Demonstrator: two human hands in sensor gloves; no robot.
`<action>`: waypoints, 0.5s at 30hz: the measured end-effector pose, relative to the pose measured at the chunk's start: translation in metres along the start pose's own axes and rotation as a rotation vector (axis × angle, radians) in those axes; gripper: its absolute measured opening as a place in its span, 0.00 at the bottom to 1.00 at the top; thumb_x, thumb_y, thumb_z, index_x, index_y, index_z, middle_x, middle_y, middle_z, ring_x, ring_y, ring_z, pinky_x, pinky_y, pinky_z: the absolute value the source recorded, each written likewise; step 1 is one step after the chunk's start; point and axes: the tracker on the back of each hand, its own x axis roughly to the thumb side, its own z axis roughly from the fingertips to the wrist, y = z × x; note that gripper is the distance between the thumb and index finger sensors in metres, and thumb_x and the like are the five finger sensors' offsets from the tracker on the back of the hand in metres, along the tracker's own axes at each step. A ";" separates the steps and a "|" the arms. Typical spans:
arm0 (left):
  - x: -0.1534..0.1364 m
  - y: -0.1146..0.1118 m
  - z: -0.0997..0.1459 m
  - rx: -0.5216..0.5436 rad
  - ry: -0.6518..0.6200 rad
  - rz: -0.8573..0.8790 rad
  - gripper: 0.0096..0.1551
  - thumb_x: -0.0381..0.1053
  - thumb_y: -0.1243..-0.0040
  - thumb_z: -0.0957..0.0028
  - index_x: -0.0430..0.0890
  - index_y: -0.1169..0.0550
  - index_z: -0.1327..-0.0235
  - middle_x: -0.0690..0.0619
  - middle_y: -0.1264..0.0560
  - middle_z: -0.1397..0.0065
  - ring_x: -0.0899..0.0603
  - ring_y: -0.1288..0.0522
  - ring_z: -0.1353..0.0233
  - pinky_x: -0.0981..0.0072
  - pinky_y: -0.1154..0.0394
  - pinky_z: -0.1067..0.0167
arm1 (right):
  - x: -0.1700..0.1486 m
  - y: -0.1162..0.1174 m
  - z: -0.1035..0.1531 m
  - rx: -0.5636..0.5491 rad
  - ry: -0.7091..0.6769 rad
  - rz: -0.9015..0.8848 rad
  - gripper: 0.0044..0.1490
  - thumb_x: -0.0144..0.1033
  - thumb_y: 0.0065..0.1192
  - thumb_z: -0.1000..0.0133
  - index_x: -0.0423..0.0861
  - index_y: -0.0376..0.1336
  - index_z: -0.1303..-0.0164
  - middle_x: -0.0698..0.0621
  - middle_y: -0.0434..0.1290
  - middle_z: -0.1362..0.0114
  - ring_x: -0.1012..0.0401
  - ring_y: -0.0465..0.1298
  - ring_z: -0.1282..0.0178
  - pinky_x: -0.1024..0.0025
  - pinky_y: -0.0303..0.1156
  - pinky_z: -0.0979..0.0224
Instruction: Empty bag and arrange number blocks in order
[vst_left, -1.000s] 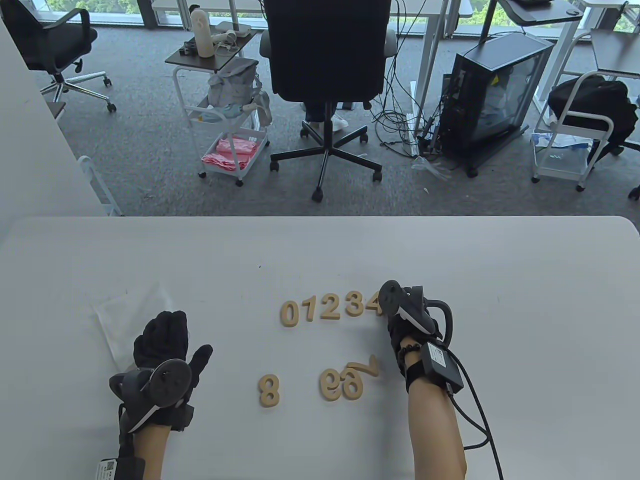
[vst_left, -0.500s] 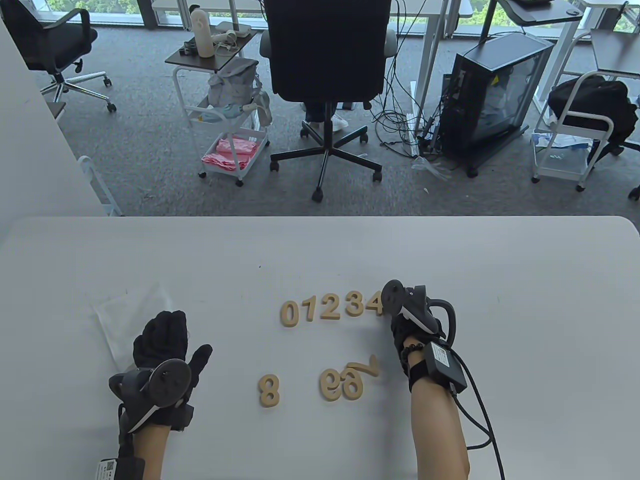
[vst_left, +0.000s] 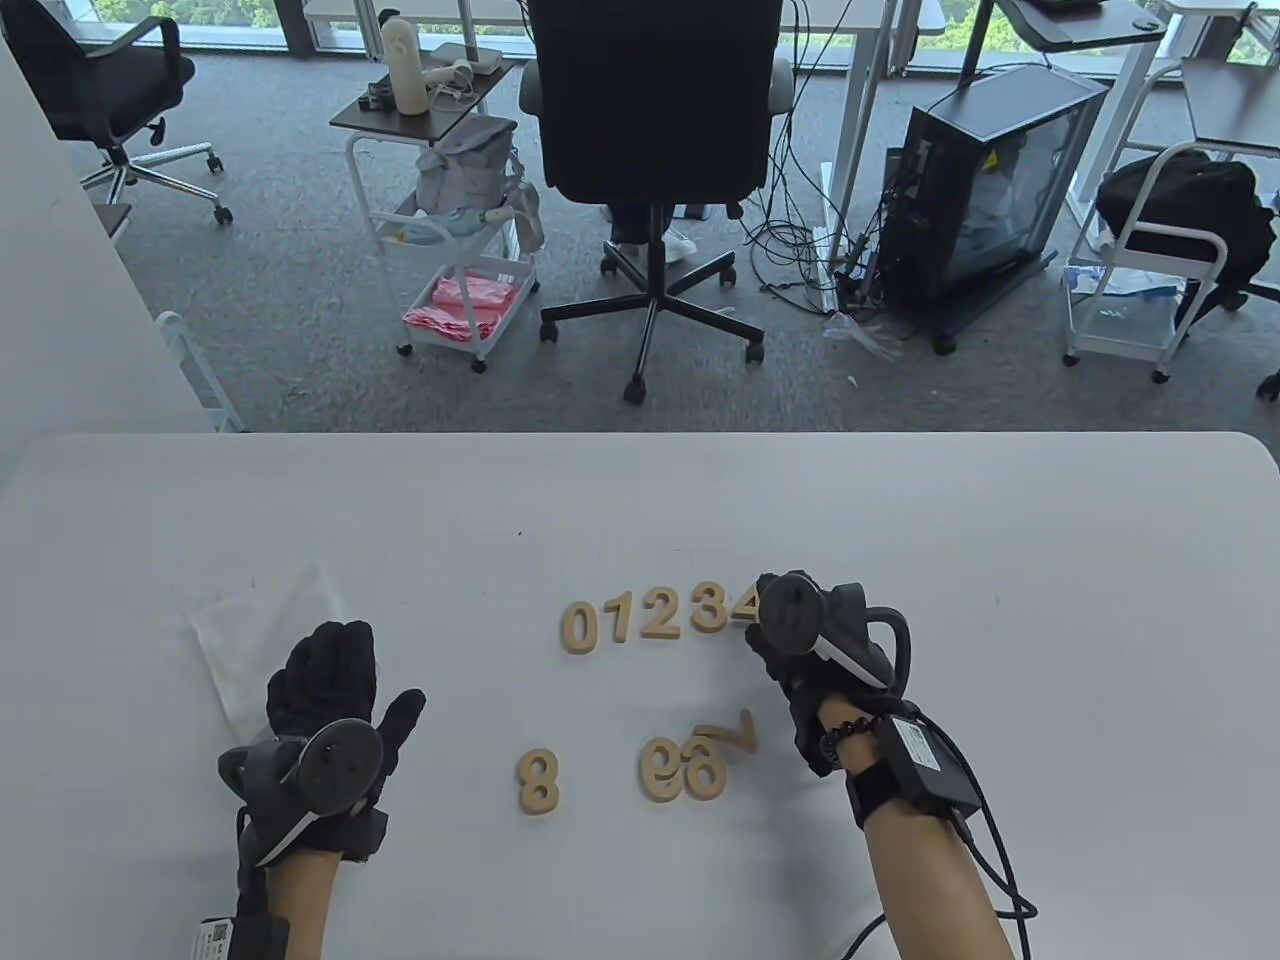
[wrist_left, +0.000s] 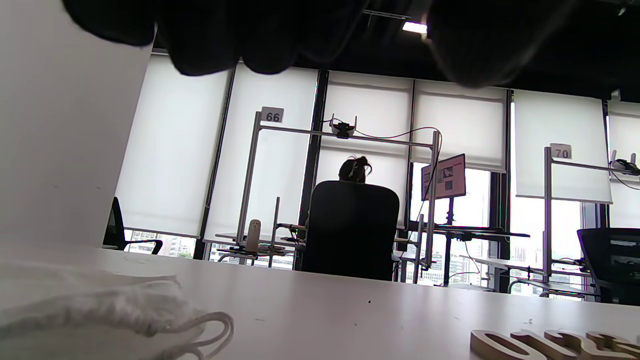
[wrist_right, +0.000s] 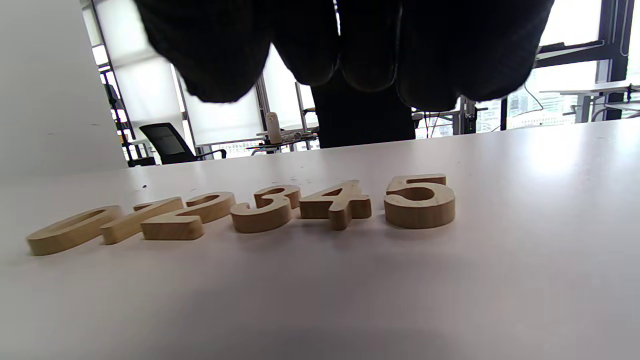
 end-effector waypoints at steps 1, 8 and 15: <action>0.000 0.000 0.000 0.001 -0.001 0.000 0.50 0.64 0.41 0.47 0.34 0.37 0.20 0.29 0.39 0.20 0.20 0.33 0.23 0.23 0.37 0.32 | 0.005 -0.003 0.007 -0.007 -0.028 0.009 0.39 0.44 0.67 0.44 0.41 0.62 0.24 0.35 0.64 0.20 0.35 0.73 0.28 0.40 0.73 0.29; 0.000 0.001 0.001 0.009 -0.005 0.006 0.50 0.64 0.41 0.47 0.34 0.37 0.20 0.29 0.39 0.20 0.20 0.33 0.23 0.23 0.37 0.32 | 0.042 -0.011 0.055 0.046 -0.159 0.038 0.42 0.46 0.67 0.45 0.40 0.61 0.23 0.34 0.64 0.20 0.38 0.77 0.33 0.43 0.77 0.32; 0.001 0.001 0.002 0.009 -0.005 0.011 0.50 0.64 0.41 0.48 0.34 0.37 0.20 0.29 0.39 0.20 0.20 0.33 0.23 0.23 0.37 0.32 | 0.078 0.007 0.083 0.180 -0.223 0.112 0.45 0.48 0.68 0.45 0.38 0.59 0.21 0.32 0.62 0.19 0.38 0.79 0.37 0.42 0.78 0.35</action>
